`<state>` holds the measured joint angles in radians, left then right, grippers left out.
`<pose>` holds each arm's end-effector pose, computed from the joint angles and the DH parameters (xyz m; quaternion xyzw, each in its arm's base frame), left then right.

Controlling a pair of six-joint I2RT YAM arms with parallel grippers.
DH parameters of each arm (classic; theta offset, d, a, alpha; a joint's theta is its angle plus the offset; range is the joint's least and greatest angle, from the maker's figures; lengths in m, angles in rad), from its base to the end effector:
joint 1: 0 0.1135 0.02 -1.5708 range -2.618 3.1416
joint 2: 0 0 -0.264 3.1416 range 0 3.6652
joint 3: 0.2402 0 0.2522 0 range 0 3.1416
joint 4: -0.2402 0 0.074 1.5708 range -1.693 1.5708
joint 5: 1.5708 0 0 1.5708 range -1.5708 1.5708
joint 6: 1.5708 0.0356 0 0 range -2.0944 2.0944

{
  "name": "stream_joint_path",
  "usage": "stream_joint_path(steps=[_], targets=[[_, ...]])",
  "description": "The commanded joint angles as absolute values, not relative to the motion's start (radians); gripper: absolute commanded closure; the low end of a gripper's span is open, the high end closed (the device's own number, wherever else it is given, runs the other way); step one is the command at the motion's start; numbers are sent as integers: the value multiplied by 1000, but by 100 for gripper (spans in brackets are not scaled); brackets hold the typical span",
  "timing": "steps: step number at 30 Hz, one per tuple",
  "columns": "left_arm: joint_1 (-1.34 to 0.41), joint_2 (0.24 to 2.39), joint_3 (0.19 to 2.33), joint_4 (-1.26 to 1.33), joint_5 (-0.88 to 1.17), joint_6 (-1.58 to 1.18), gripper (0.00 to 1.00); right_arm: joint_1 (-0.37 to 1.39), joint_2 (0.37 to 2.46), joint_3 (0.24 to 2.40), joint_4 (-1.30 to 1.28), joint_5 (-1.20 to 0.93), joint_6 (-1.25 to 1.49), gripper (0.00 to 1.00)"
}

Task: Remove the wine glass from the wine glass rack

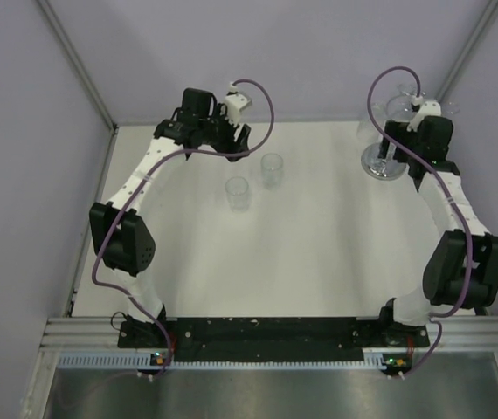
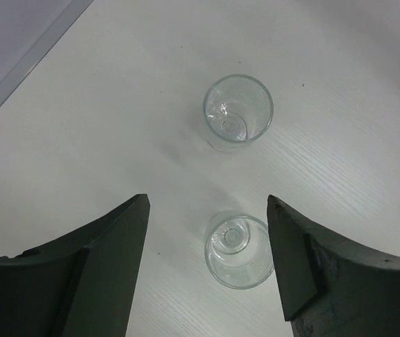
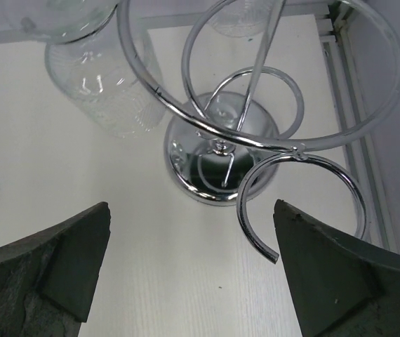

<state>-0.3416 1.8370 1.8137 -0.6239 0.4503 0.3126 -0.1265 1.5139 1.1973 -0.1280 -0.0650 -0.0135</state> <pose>0.3909 -0.1554 0.3585 0.3746 0.7944 -0.2061 0.4314 0.3528 -0.0425 0.3107 0.0304 0.8448 -0.0099 0.5341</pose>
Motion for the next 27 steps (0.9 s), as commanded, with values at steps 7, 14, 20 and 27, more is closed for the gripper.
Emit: stream_joint_path(steps=[7,14,20,27], targets=[[-342,1737,1741,-350,509,235,27,-250,1393,1141,-189,-148,-26,4],[-345,1701,1750,-219,390,235,26,-181,1365,1049,-157,-279,-75,6],[-354,1649,1626,-97,413,232,14,-72,1387,962,98,-203,-121,1],[-368,1670,1658,-115,422,229,14,-6,1494,951,351,-49,-109,1]])
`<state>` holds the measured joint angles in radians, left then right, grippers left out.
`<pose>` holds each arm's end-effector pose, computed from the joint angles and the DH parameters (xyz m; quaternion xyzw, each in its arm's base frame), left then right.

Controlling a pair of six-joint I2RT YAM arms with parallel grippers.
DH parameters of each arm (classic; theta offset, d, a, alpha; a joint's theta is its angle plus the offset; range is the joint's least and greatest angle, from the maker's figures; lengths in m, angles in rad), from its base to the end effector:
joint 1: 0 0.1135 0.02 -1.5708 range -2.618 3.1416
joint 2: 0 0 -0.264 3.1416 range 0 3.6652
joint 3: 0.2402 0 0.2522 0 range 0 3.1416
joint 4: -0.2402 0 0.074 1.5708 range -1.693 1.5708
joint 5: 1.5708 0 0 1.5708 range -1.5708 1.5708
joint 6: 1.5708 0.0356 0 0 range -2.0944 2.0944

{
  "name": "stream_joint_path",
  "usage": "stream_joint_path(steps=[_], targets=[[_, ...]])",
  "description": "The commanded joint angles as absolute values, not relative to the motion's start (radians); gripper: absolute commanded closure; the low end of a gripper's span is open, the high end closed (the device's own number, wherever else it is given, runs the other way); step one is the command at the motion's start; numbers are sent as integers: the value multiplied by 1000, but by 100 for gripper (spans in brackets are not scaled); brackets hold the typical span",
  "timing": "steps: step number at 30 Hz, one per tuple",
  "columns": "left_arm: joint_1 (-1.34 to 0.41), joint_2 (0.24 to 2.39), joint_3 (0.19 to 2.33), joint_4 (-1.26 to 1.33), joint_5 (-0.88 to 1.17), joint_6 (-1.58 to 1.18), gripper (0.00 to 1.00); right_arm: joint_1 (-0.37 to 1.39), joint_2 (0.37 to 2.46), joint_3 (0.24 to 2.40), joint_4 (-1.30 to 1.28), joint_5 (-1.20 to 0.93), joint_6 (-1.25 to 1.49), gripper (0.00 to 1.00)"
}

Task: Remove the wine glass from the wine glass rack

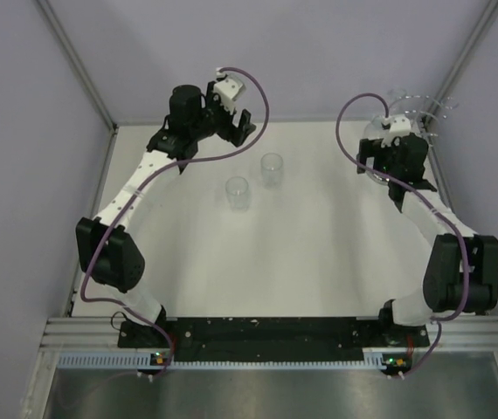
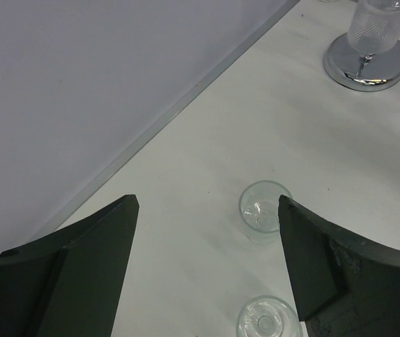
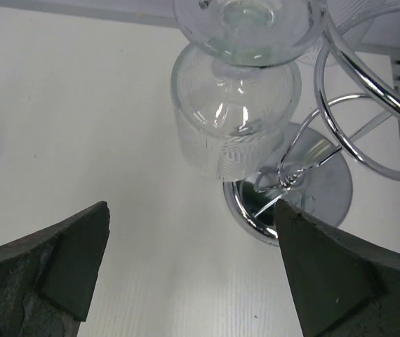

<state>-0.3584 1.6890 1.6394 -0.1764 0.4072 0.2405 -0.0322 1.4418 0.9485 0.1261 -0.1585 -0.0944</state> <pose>0.3722 -0.1545 0.3995 0.3464 0.6949 -0.1939 0.5996 0.3321 -0.0051 0.2730 -0.0703 0.8199 0.0294 0.5673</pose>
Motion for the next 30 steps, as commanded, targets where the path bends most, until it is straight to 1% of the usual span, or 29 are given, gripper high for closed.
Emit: stream_joint_path(steps=[1,5,12,16,17,19,21,24,25,30], targets=[[-370,1672,1663,-121,420,230,14,20,1508,959,357,-31,-104,1],[-376,1674,1675,-135,419,235,15,29,1566,995,368,23,-86,1],[-388,1689,1695,-158,411,248,15,34,1632,1015,449,44,-48,2],[-394,1695,1703,-173,410,262,15,32,1660,1008,535,28,-29,4],[-396,1695,1704,-178,408,262,15,32,1669,1011,548,26,-28,5],[-402,1698,1710,-186,405,268,15,32,1684,1023,561,37,-17,11],[-406,1698,1713,-190,399,275,16,32,1698,1031,575,49,-14,20],[-416,1698,1715,-198,393,284,16,34,1709,1034,584,58,-17,29],[-419,1697,1715,-199,390,287,16,34,1710,1032,586,60,-18,34],[-433,1692,1707,-206,383,298,16,32,1707,1014,600,28,-38,68]])
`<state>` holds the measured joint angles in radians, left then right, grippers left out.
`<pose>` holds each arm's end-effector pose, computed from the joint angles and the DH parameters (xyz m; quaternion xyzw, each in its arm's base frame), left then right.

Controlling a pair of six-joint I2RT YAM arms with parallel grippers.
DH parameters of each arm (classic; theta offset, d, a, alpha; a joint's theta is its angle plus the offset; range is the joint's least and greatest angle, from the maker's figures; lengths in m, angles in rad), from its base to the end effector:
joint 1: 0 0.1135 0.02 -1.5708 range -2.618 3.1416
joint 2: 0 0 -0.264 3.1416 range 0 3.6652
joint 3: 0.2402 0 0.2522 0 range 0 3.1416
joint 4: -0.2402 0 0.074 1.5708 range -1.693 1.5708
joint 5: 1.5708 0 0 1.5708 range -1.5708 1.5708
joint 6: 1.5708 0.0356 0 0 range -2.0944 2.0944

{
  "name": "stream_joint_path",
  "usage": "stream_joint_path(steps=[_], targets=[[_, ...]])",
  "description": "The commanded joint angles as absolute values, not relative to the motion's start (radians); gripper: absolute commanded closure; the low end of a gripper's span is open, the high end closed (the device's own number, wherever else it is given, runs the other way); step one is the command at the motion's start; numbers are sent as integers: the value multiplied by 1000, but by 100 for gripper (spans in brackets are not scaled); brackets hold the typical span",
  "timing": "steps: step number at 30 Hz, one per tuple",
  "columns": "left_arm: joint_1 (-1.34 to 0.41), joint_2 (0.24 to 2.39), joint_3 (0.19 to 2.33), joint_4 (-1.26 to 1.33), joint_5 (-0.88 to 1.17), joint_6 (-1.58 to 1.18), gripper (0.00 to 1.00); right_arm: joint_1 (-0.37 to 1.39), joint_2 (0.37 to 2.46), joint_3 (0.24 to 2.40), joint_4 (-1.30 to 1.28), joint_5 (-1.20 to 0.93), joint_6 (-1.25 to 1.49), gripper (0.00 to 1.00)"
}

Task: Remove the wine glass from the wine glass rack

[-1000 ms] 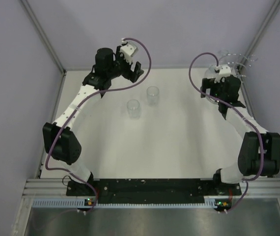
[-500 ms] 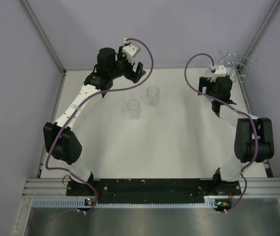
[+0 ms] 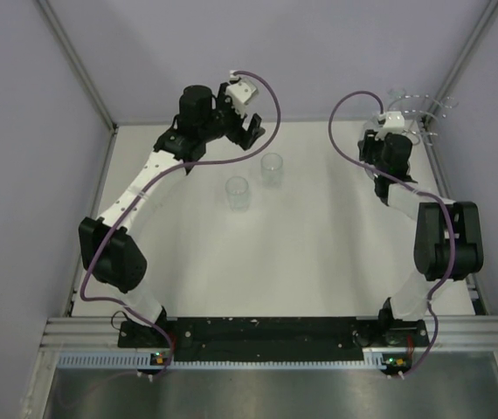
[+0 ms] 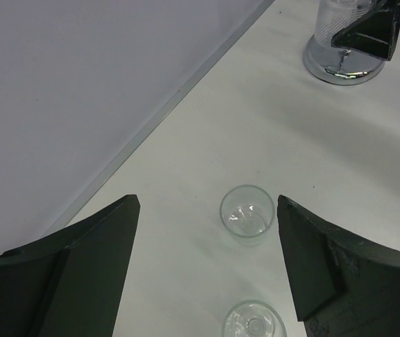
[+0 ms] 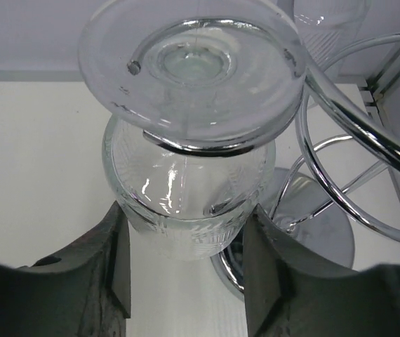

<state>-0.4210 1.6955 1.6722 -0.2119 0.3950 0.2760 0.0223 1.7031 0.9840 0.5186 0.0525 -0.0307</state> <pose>0.3623 -0.1772 0.4048 0.3771 0.6821 -0.1977 0.5945 0.3860 0.0067 0.2372 -0.0039 0.7742 -0.0230 0.6325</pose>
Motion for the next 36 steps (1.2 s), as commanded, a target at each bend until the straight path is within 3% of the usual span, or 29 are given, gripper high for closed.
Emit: stream_joint_path(steps=[1,6,8,18,25,30,36], targets=[[-434,1692,1707,-207,382,299,16,32,1701,1008,604,22,-43,71],[-439,1689,1704,-209,383,302,16,34,1677,974,621,-41,-74,95],[-440,1689,1704,-207,383,302,16,34,1663,953,633,-64,-77,100],[-446,1690,1701,-201,391,299,16,35,1583,881,683,-136,-113,100],[-449,1690,1694,-180,419,313,16,37,1510,870,608,-311,-106,100],[-466,1674,1651,-124,505,484,17,35,1436,900,457,-477,-57,100],[-521,1680,1615,-48,603,857,23,38,1410,1026,191,-817,-58,100]])
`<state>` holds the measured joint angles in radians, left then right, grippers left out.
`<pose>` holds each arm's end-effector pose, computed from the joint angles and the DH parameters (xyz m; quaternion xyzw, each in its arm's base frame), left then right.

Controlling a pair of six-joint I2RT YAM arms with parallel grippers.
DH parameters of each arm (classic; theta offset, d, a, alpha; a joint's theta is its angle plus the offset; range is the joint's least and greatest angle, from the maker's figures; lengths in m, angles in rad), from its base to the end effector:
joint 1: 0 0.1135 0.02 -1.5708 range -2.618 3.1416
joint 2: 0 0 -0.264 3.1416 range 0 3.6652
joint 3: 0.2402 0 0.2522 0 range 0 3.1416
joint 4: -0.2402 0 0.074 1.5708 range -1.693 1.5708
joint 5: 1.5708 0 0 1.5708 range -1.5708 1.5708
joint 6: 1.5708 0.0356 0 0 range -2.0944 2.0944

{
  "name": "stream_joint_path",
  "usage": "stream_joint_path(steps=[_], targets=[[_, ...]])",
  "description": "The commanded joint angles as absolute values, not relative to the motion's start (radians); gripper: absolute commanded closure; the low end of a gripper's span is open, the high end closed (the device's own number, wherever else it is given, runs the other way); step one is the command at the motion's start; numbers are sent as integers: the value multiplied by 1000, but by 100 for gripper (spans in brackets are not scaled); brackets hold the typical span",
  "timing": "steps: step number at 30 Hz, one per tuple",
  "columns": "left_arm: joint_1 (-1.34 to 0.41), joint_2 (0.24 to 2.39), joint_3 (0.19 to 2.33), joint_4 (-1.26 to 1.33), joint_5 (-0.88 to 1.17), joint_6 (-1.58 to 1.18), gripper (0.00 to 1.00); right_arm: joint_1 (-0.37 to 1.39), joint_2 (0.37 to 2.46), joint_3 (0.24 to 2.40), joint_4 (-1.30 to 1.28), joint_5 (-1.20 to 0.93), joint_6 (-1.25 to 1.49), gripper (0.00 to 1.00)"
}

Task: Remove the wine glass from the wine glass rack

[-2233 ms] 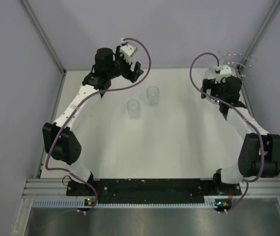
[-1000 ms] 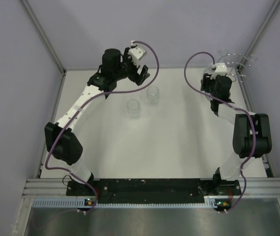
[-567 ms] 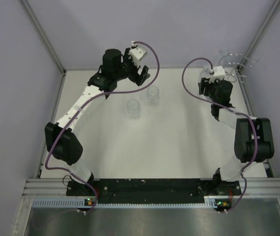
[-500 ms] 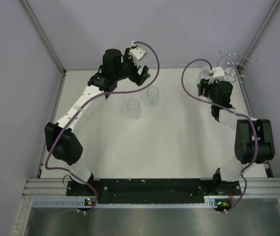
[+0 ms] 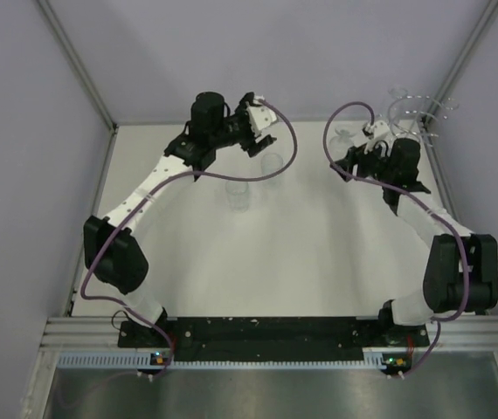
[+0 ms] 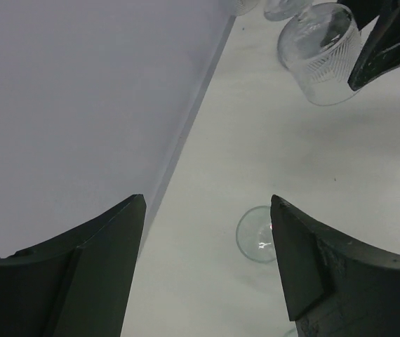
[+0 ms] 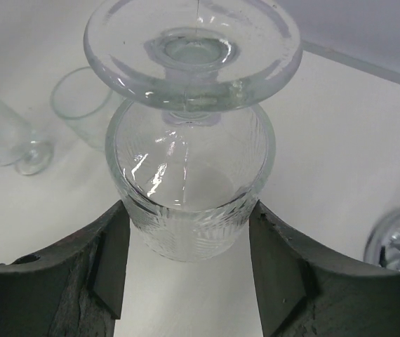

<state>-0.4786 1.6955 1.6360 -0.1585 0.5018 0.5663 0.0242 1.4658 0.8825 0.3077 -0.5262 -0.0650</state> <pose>0.3504 -0.2011 0.3980 0.5116 0.5771 -0.1668 0.6143 0.3301 0.0259 0.2627 -0.1911 0.7623 0.1955 0.5866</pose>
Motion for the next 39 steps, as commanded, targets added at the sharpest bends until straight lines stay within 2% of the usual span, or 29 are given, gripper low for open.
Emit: stream_joint_path(steps=[1,9,20,25,28,30,31,32,33,34,36,39], targets=[[-532,1686,1609,-29,617,908,25,38,1414,1043,167,-845,-58,100],[-606,1753,1568,187,649,1144,38,86,1492,1224,-46,-965,-95,100],[-644,1776,1536,265,598,1232,54,204,1480,1258,-155,-994,-166,100],[-647,1772,1529,238,572,1272,71,215,1479,1258,-156,-991,-169,100],[-646,1769,1523,213,566,1298,100,215,1479,1261,-156,-986,-172,100],[-646,1764,1516,212,563,1304,100,215,1480,1264,-156,-982,-166,100],[-647,1763,1513,212,561,1302,100,215,1480,1266,-158,-979,-163,91],[-646,1761,1513,212,557,1293,100,213,1480,1267,-158,-963,-149,74],[-647,1759,1514,216,549,1275,100,210,1479,1269,-156,-933,-134,52],[-647,1756,1517,218,537,1252,100,206,1473,1272,-156,-917,-120,41],[-646,1755,1525,216,508,1192,100,186,1459,1273,-155,-890,-106,28],[-635,1746,1548,169,456,1088,100,158,1419,1275,-147,-850,-120,20]])
